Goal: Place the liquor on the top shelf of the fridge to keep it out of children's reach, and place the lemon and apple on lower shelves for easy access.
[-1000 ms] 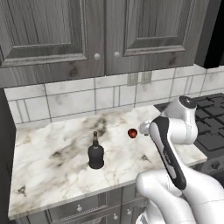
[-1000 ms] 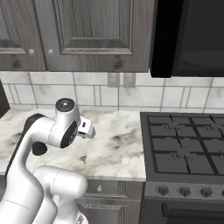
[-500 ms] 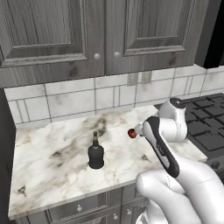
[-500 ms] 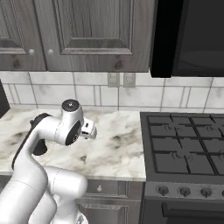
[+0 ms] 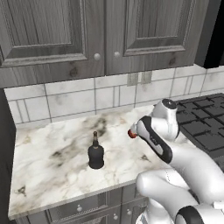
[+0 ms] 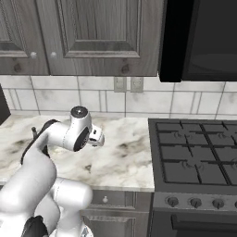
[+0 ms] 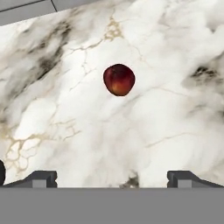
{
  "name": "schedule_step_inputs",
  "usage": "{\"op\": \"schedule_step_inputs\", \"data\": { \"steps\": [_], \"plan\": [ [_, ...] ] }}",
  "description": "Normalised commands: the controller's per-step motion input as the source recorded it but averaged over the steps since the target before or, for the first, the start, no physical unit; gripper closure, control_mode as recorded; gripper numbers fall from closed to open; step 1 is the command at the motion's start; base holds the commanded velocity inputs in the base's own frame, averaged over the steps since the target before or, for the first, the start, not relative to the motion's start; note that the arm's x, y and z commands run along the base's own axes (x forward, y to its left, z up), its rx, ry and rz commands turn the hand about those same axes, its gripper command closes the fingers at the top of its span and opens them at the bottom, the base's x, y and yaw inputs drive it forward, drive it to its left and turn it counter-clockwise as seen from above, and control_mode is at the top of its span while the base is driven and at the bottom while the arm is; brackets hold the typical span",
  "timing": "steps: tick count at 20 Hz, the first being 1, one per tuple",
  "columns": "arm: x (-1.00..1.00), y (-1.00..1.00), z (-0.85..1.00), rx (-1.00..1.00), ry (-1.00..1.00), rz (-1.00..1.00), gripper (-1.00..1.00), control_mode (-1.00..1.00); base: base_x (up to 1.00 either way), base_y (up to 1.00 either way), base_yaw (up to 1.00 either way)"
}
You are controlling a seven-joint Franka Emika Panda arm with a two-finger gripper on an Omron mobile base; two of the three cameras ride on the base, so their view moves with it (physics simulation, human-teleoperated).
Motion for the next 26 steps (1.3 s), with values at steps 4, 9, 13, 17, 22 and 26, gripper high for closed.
{"op": "schedule_step_inputs", "data": {
  "steps": [4,9,13,17,22,26],
  "plan": [
    [0.36,0.00,-0.18,0.00,0.02,0.00,-1.00,-1.00,0.00,0.00,0.00],
    [0.35,0.00,-0.20,0.00,0.01,0.00,-1.00,-1.00,0.00,0.00,0.00],
    [0.32,0.00,-0.23,0.00,0.01,0.00,-1.00,-1.00,0.00,0.00,0.00],
    [0.30,0.00,-0.24,0.00,0.02,0.00,-1.00,-1.00,0.00,0.00,0.00],
    [0.30,0.00,-0.24,0.00,0.01,0.00,-1.00,-1.00,0.00,0.00,0.00],
    [0.31,0.00,-0.24,0.00,0.01,0.00,-1.00,-1.00,0.00,0.00,0.00]
  ]
}}
